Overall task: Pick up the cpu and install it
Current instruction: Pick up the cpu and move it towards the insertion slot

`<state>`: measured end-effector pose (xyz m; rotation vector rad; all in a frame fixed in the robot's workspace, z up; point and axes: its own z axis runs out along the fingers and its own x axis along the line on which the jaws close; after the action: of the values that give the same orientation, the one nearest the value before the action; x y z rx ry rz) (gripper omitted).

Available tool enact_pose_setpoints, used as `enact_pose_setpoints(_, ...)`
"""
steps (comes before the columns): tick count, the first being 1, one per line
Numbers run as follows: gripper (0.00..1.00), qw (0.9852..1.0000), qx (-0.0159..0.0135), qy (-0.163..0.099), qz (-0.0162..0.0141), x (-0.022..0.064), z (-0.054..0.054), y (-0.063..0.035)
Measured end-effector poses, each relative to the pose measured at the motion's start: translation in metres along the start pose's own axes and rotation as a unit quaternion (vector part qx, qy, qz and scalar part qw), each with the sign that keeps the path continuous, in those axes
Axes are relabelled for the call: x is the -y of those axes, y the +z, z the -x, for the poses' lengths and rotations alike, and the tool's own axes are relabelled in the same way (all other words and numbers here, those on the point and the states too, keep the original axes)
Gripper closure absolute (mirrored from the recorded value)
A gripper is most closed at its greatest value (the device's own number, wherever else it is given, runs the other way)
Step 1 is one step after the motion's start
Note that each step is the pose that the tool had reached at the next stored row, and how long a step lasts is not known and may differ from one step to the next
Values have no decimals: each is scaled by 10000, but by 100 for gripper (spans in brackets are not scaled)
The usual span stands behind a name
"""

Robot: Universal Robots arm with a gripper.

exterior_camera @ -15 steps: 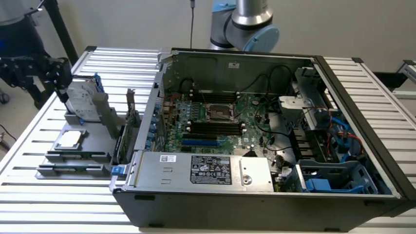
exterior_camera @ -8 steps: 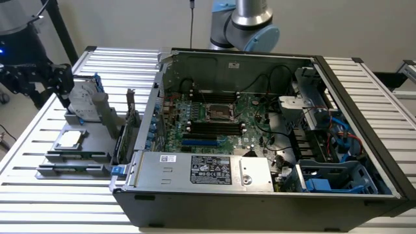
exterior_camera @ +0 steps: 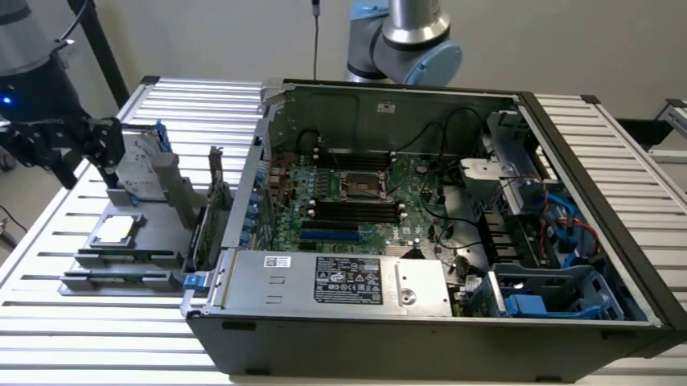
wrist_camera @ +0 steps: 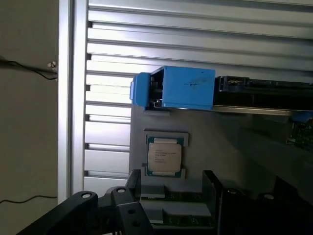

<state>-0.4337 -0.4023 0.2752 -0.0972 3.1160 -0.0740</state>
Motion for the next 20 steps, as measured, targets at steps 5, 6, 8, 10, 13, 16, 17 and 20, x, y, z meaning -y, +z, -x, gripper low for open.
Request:
enact_pose_setpoints(5,38,10000,1,-5,0,41,-7,94)
enact_pose_setpoints(6,38,10000,1,-5,0,49,-8,113)
enact_pose_setpoints(8,38,10000,1,-5,0,64,-11,149)
enact_pose_setpoints(10,38,10000,1,-5,0,79,-13,186)
enact_pose_setpoints(13,38,10000,1,-5,0,101,-16,242)
enact_pose_setpoints(16,38,10000,1,-5,0,117,-18,298)
enact_pose_setpoints(17,38,10000,1,-5,0,120,-19,315)
enact_pose_setpoints(20,38,10000,1,-5,0,125,-22,371)
